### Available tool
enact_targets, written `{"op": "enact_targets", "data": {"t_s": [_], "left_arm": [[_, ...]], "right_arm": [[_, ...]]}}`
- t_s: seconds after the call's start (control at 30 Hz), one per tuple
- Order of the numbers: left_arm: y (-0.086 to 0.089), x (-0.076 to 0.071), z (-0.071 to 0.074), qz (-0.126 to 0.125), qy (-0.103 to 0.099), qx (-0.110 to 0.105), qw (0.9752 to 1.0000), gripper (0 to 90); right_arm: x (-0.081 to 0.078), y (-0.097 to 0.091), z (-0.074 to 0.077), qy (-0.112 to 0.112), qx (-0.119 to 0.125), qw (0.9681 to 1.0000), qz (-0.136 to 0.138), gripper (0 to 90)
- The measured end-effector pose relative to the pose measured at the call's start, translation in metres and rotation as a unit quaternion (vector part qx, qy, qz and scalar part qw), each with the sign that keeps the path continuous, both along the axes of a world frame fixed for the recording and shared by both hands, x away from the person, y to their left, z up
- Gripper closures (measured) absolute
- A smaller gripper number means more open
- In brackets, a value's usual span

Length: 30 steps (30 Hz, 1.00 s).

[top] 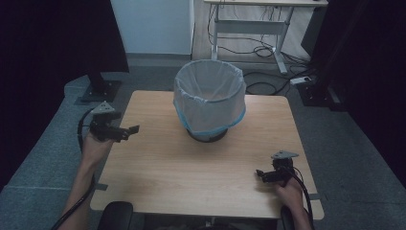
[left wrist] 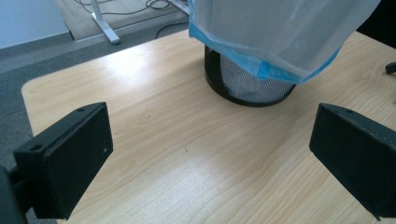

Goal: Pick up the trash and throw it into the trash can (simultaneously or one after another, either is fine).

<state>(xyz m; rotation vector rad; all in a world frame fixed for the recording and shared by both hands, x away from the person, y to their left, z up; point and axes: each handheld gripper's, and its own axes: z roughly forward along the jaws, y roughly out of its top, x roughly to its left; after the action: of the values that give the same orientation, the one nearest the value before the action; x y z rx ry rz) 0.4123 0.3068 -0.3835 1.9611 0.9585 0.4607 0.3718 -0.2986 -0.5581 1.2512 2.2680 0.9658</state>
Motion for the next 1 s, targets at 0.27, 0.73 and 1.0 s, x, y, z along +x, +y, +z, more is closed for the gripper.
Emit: {"op": "enact_targets", "data": {"t_s": [0.27, 0.73, 1.0], "left_arm": [[-0.004, 0.001, -0.017, -0.009, 0.004, -0.002, 1.0000, 0.0], [-0.015, 0.002, -0.044, -0.023, 0.016, 0.008, 0.9996, 0.0], [-0.020, 0.002, -0.062, -0.027, 0.024, 0.003, 0.9993, 0.0]], "right_arm": [[0.000, 0.000, 0.000, 0.000, 0.000, 1.0000, 0.000, 0.0], [0.000, 0.000, 0.000, 0.000, 0.000, 1.0000, 0.000, 0.0], [0.000, 0.000, 0.000, 0.000, 0.000, 1.0000, 0.000, 0.0]]}}
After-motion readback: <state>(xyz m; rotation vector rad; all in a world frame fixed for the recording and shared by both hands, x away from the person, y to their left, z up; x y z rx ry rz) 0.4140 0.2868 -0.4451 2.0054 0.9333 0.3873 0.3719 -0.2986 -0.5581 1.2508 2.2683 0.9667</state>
